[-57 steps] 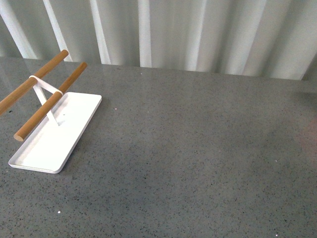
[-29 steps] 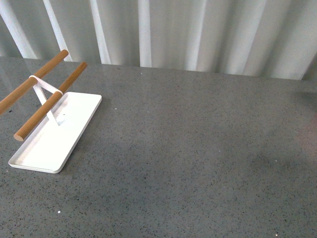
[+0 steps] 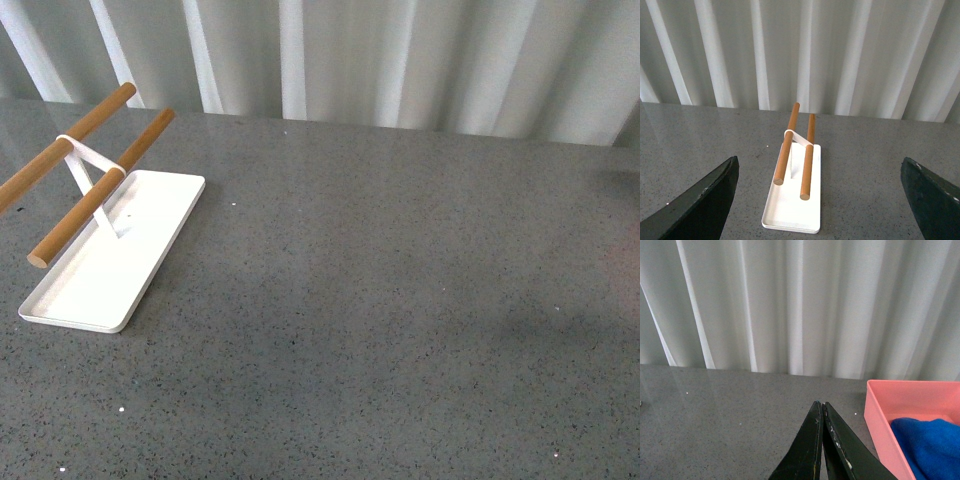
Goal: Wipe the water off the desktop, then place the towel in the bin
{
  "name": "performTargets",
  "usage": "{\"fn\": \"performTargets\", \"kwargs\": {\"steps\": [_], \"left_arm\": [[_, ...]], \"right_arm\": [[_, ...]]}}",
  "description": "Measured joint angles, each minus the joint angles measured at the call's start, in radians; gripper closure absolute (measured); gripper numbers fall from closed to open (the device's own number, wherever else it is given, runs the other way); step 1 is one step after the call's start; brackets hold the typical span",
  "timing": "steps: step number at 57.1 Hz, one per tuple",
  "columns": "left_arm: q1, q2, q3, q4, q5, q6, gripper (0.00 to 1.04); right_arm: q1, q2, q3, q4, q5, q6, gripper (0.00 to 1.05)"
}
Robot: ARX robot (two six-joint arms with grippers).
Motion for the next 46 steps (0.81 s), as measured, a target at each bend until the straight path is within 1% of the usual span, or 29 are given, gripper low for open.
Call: {"fn": "performTargets", "kwargs": {"steps": [31,34,37,46], "left_arm": [[0.000,0.000,0.000,0.000,0.000,0.000,0.07],[0.000,0.000,0.000,0.000,0.000,0.000,0.07],[0.000,0.000,0.000,0.000,0.000,0.000,0.07],[0.000,-0.001,0.000,0.000,0.000,0.000,0.07]], "right_arm": [[0.001,-0.151,0.000,-0.152,0.000,0.004,1.01],[0.001,-0.227,0.000,-0.254,0.001,0.005,1.01],[0.001,-0.283,0.000,-0.316,0.001,0.006,1.01],[0.001,-0.318,0.000,-0.324,0.003,0.006,1.01]]}}
